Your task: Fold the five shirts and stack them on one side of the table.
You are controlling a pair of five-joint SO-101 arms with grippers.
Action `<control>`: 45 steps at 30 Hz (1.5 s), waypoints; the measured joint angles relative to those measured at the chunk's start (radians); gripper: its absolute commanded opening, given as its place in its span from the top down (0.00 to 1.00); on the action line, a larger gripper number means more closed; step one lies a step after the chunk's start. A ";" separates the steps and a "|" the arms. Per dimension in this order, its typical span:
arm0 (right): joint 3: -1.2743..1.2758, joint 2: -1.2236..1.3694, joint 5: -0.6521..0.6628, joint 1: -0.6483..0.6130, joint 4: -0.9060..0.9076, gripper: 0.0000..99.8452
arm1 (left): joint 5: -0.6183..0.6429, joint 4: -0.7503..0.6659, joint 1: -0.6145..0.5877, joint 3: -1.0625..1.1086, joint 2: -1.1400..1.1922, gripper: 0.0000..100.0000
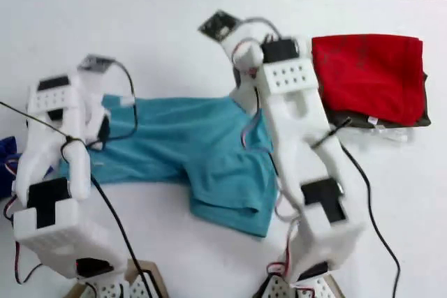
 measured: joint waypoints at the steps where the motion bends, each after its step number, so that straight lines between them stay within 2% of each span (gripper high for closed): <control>1: 0.133 -0.063 0.000 -0.002 -0.072 0.98 | 0.000 -0.018 -0.006 0.026 -0.002 0.97; 6: 0.717 -0.307 0.000 0.003 -0.371 0.98 | 0.000 -0.103 -0.028 0.104 -0.005 0.97; 11: 0.970 -0.391 -0.003 0.009 -0.425 0.98 | 0.000 -0.201 -0.025 0.198 -0.037 0.97; 17: 1.026 -0.423 0.003 0.009 -0.382 0.98 | 0.000 -0.230 -0.025 0.224 -0.054 0.97; 21: 1.031 -0.459 0.074 0.011 -0.311 0.98 | 0.002 -0.233 -0.025 0.224 -0.054 0.97; 28: 1.031 -0.647 0.117 -0.003 -0.229 0.97 | 0.002 -0.235 -0.025 0.224 -0.054 0.97; 31: 1.031 -0.697 0.117 -0.097 -0.199 0.86 | 0.002 -0.235 -0.025 0.224 -0.054 0.97; 35: 1.057 -0.706 0.025 -0.264 -0.195 0.74 | 0.002 -0.235 -0.025 0.224 -0.054 0.97; 39: 1.105 -0.703 0.003 -0.422 -0.245 0.73 | 0.002 -0.235 -0.025 0.224 -0.054 0.97; 45: 1.128 -0.514 -0.006 -0.462 -0.388 0.73 | 0.002 -0.235 -0.025 0.224 -0.054 0.97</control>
